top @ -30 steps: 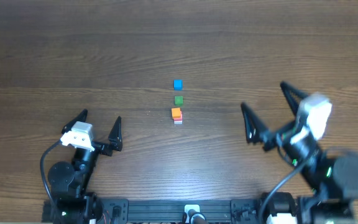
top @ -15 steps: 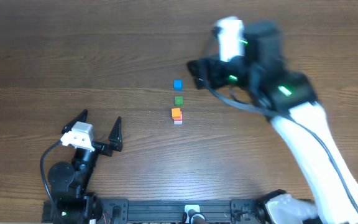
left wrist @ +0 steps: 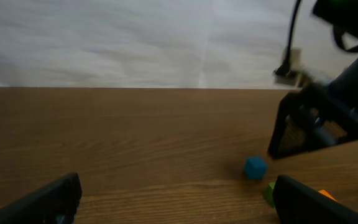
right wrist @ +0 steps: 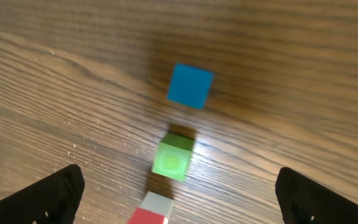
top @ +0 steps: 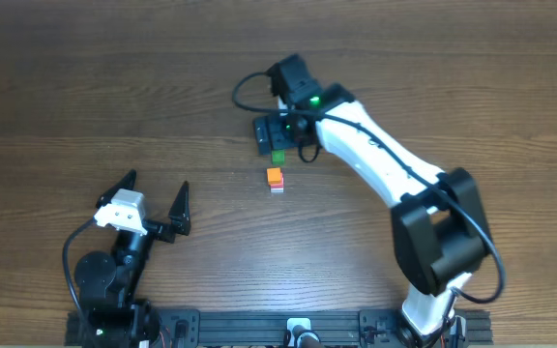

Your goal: Stack Cubes

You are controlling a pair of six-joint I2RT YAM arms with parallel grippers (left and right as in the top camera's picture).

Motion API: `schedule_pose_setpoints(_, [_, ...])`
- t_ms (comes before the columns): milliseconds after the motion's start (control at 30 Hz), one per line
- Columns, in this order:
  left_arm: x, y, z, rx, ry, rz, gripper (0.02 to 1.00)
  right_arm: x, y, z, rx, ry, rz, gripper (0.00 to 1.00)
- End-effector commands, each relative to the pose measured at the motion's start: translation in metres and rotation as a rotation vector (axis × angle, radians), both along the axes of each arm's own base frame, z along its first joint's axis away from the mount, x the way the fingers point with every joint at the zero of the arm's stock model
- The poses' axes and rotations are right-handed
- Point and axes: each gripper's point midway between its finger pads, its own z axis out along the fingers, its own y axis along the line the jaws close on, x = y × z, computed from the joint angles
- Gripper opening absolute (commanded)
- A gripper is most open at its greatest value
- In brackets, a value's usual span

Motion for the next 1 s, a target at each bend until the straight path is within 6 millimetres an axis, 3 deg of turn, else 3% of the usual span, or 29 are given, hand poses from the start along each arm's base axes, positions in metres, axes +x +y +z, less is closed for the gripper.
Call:
schedule_pose_setpoints(33, [0.000,-0.002,-0.002,0.014,-0.003,-0.012,1.000,0.008,0.020,-0.002,-0.017,-0.019,-0.008,0.993])
schedule_pose_setpoints(400, [0.000,-0.002,-0.002,0.014,-0.003,-0.012,0.998,0.003,0.025,-0.038,-0.162,0.071,-0.076,0.991])
schedule_pose_setpoints(1000, [0.000,-0.002,-0.002,0.014,-0.003,-0.012,1.000,-0.002,0.014,-0.045,-0.209,0.099,-0.133,0.950])
